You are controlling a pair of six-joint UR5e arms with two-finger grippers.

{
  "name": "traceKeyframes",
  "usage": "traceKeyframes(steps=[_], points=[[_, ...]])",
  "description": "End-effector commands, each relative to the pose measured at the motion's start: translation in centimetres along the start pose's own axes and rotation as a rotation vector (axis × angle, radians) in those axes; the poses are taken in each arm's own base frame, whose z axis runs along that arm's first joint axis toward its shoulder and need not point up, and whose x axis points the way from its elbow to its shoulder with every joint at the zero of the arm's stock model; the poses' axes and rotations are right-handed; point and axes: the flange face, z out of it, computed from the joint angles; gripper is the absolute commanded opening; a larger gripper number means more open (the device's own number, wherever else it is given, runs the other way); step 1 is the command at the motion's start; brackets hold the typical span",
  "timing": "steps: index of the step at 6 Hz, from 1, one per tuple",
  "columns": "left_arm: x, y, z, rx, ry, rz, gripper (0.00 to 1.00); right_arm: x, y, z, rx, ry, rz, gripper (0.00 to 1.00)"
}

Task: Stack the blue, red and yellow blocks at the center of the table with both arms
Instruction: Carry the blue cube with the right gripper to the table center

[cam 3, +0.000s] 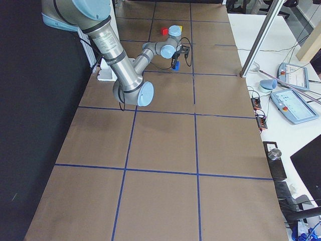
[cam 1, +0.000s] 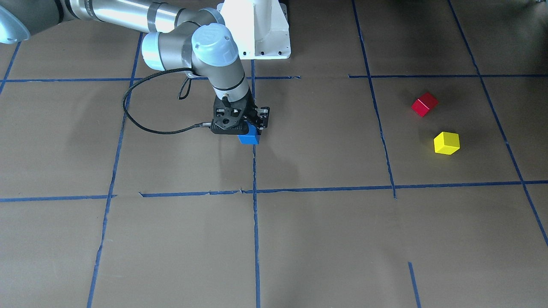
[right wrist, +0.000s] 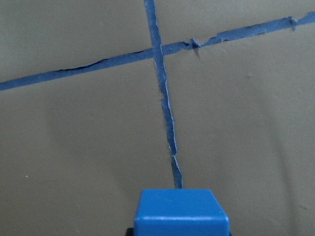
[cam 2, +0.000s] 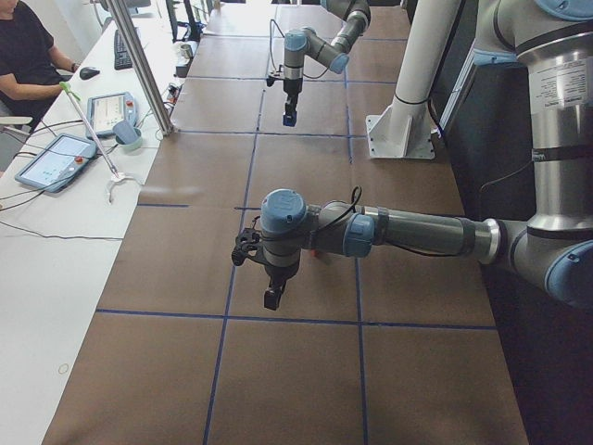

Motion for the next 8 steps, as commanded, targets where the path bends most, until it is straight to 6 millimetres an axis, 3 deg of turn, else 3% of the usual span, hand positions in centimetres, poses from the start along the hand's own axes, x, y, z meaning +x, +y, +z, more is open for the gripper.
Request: traceKeyframes(steps=[1, 2, 3, 4, 5, 6, 7, 8], points=[[0.2, -0.3, -0.2, 0.006, -0.001, 0.007, 1.00, -0.1, 1.8, 2.5, -0.004, 0.036, -0.045, 0.05], [0.2, -0.3, -0.3, 0.008, 0.000, 0.005, 1.00, -0.2, 2.2, 3.2, -0.009, 0.045, -0.050, 0.16], [0.2, -0.3, -0.3, 0.008, 0.000, 0.005, 1.00, -0.1, 2.3, 3.5, -0.009, 0.052, -0.055, 0.42], [0.3, -0.3, -0.3, 0.009, 0.000, 0.003, 1.00, 0.0, 2.3, 3.6, -0.010, 0.055, -0.054, 0.99], [0.7, -0.4, -0.4, 0.015, 0.041, 0.003, 1.00, 0.1, 2.3, 3.6, -0.011, 0.055, -0.093, 1.00], [2.5, -1.0, 0.5, 0.002, 0.112, 0.029, 1.00, -0.3, 2.4, 3.0, -0.009, 0.043, -0.105, 1.00], [5.9, -2.1, 2.6, -0.024, 0.152, 0.119, 1.00, -0.6, 2.2, 1.4, 0.000, 0.018, -0.107, 1.00], [6.9, -2.6, 2.6, 0.007, 0.157, 0.170, 1.00, 0.4, 0.8, -1.9, 0.010, -0.010, -0.092, 1.00]])
